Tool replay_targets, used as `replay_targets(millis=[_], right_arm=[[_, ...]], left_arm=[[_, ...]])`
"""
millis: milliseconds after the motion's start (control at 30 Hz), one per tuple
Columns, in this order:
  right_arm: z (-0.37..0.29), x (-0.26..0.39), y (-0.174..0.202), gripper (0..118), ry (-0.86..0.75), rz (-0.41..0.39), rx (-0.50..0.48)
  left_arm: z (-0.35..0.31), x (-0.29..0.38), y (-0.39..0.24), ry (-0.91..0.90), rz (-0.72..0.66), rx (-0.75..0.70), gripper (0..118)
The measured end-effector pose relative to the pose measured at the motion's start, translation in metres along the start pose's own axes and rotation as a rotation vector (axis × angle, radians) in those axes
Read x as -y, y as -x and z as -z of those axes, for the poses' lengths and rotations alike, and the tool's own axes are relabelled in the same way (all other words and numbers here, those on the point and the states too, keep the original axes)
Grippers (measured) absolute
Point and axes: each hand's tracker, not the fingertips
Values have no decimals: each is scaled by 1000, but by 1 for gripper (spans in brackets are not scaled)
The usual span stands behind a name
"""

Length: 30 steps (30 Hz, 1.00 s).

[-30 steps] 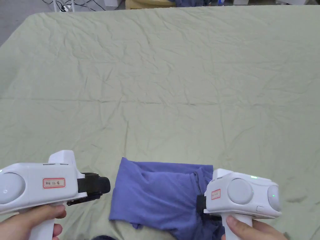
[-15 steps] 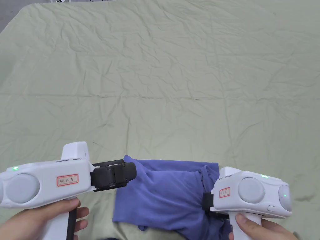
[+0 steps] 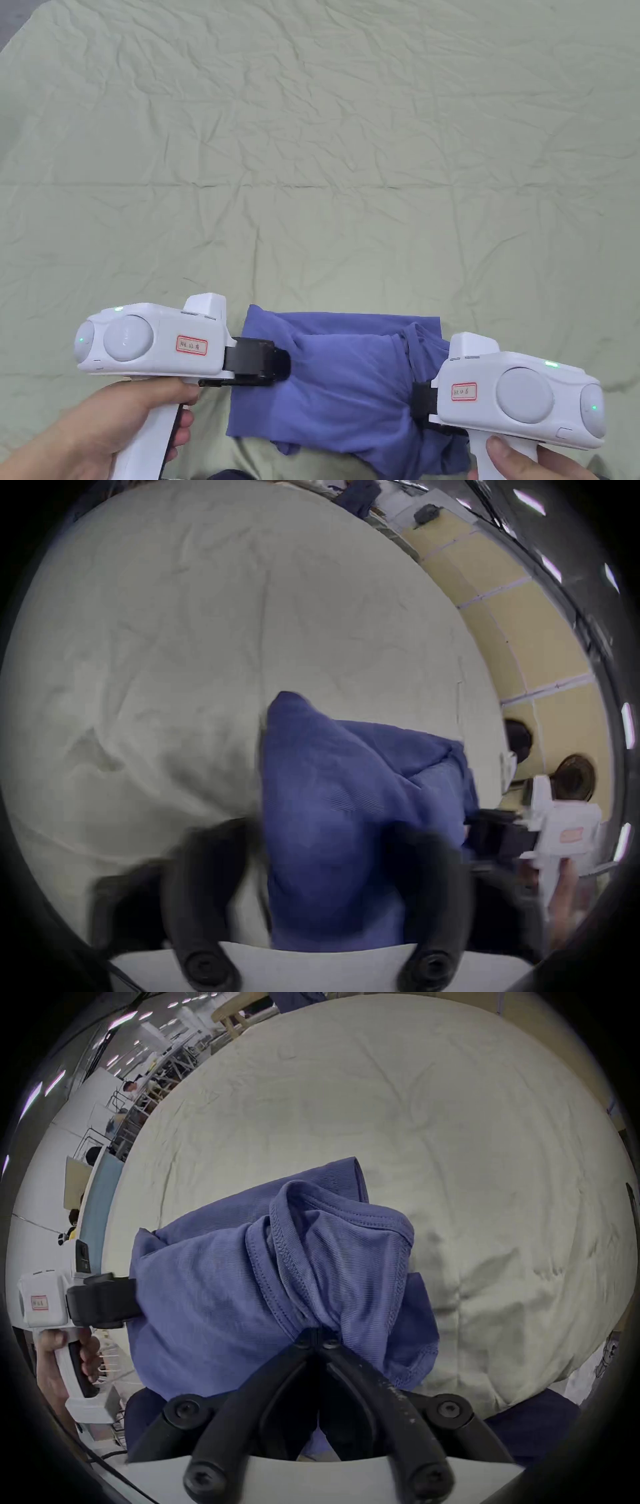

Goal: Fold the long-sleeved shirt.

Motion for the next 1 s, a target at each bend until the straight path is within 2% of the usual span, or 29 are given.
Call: replay_targets(millis=[33,100,133,167,300,400,500,600,767,1000], right_arm=[[-2,0,1,3,-1,5,-2],[-8,3,4,3,-6,6,6],[-12,4,7,3,-12,3,12],[-17,6,10,3,-22,1,16],[-36,14,20,3,-58,-2,12],[-49,17,32,3,-70,17,-62],[-58,20,58,3,-101,-12,-111],[-63,23,93,3,-125,-57,-162],[-67,30,155,3,-109,-140,-224],[-87,47,226,3,-120,-247,-318]], left_arm=[[-1,3,-5,-9,43,-12,43],[-6,8,-11,-12,26,14,28],[-9,8,-9,-12,9,30,10],[-12,9,-8,-4,-48,110,8],[-28,14,-9,-54,-41,62,8],[-52,14,-6,-92,-89,145,8],[-74,18,-3,-98,-86,169,8],[-89,26,11,-96,-70,111,8],[-119,32,63,-112,-170,46,8],[-175,29,150,-123,-209,-168,8]])
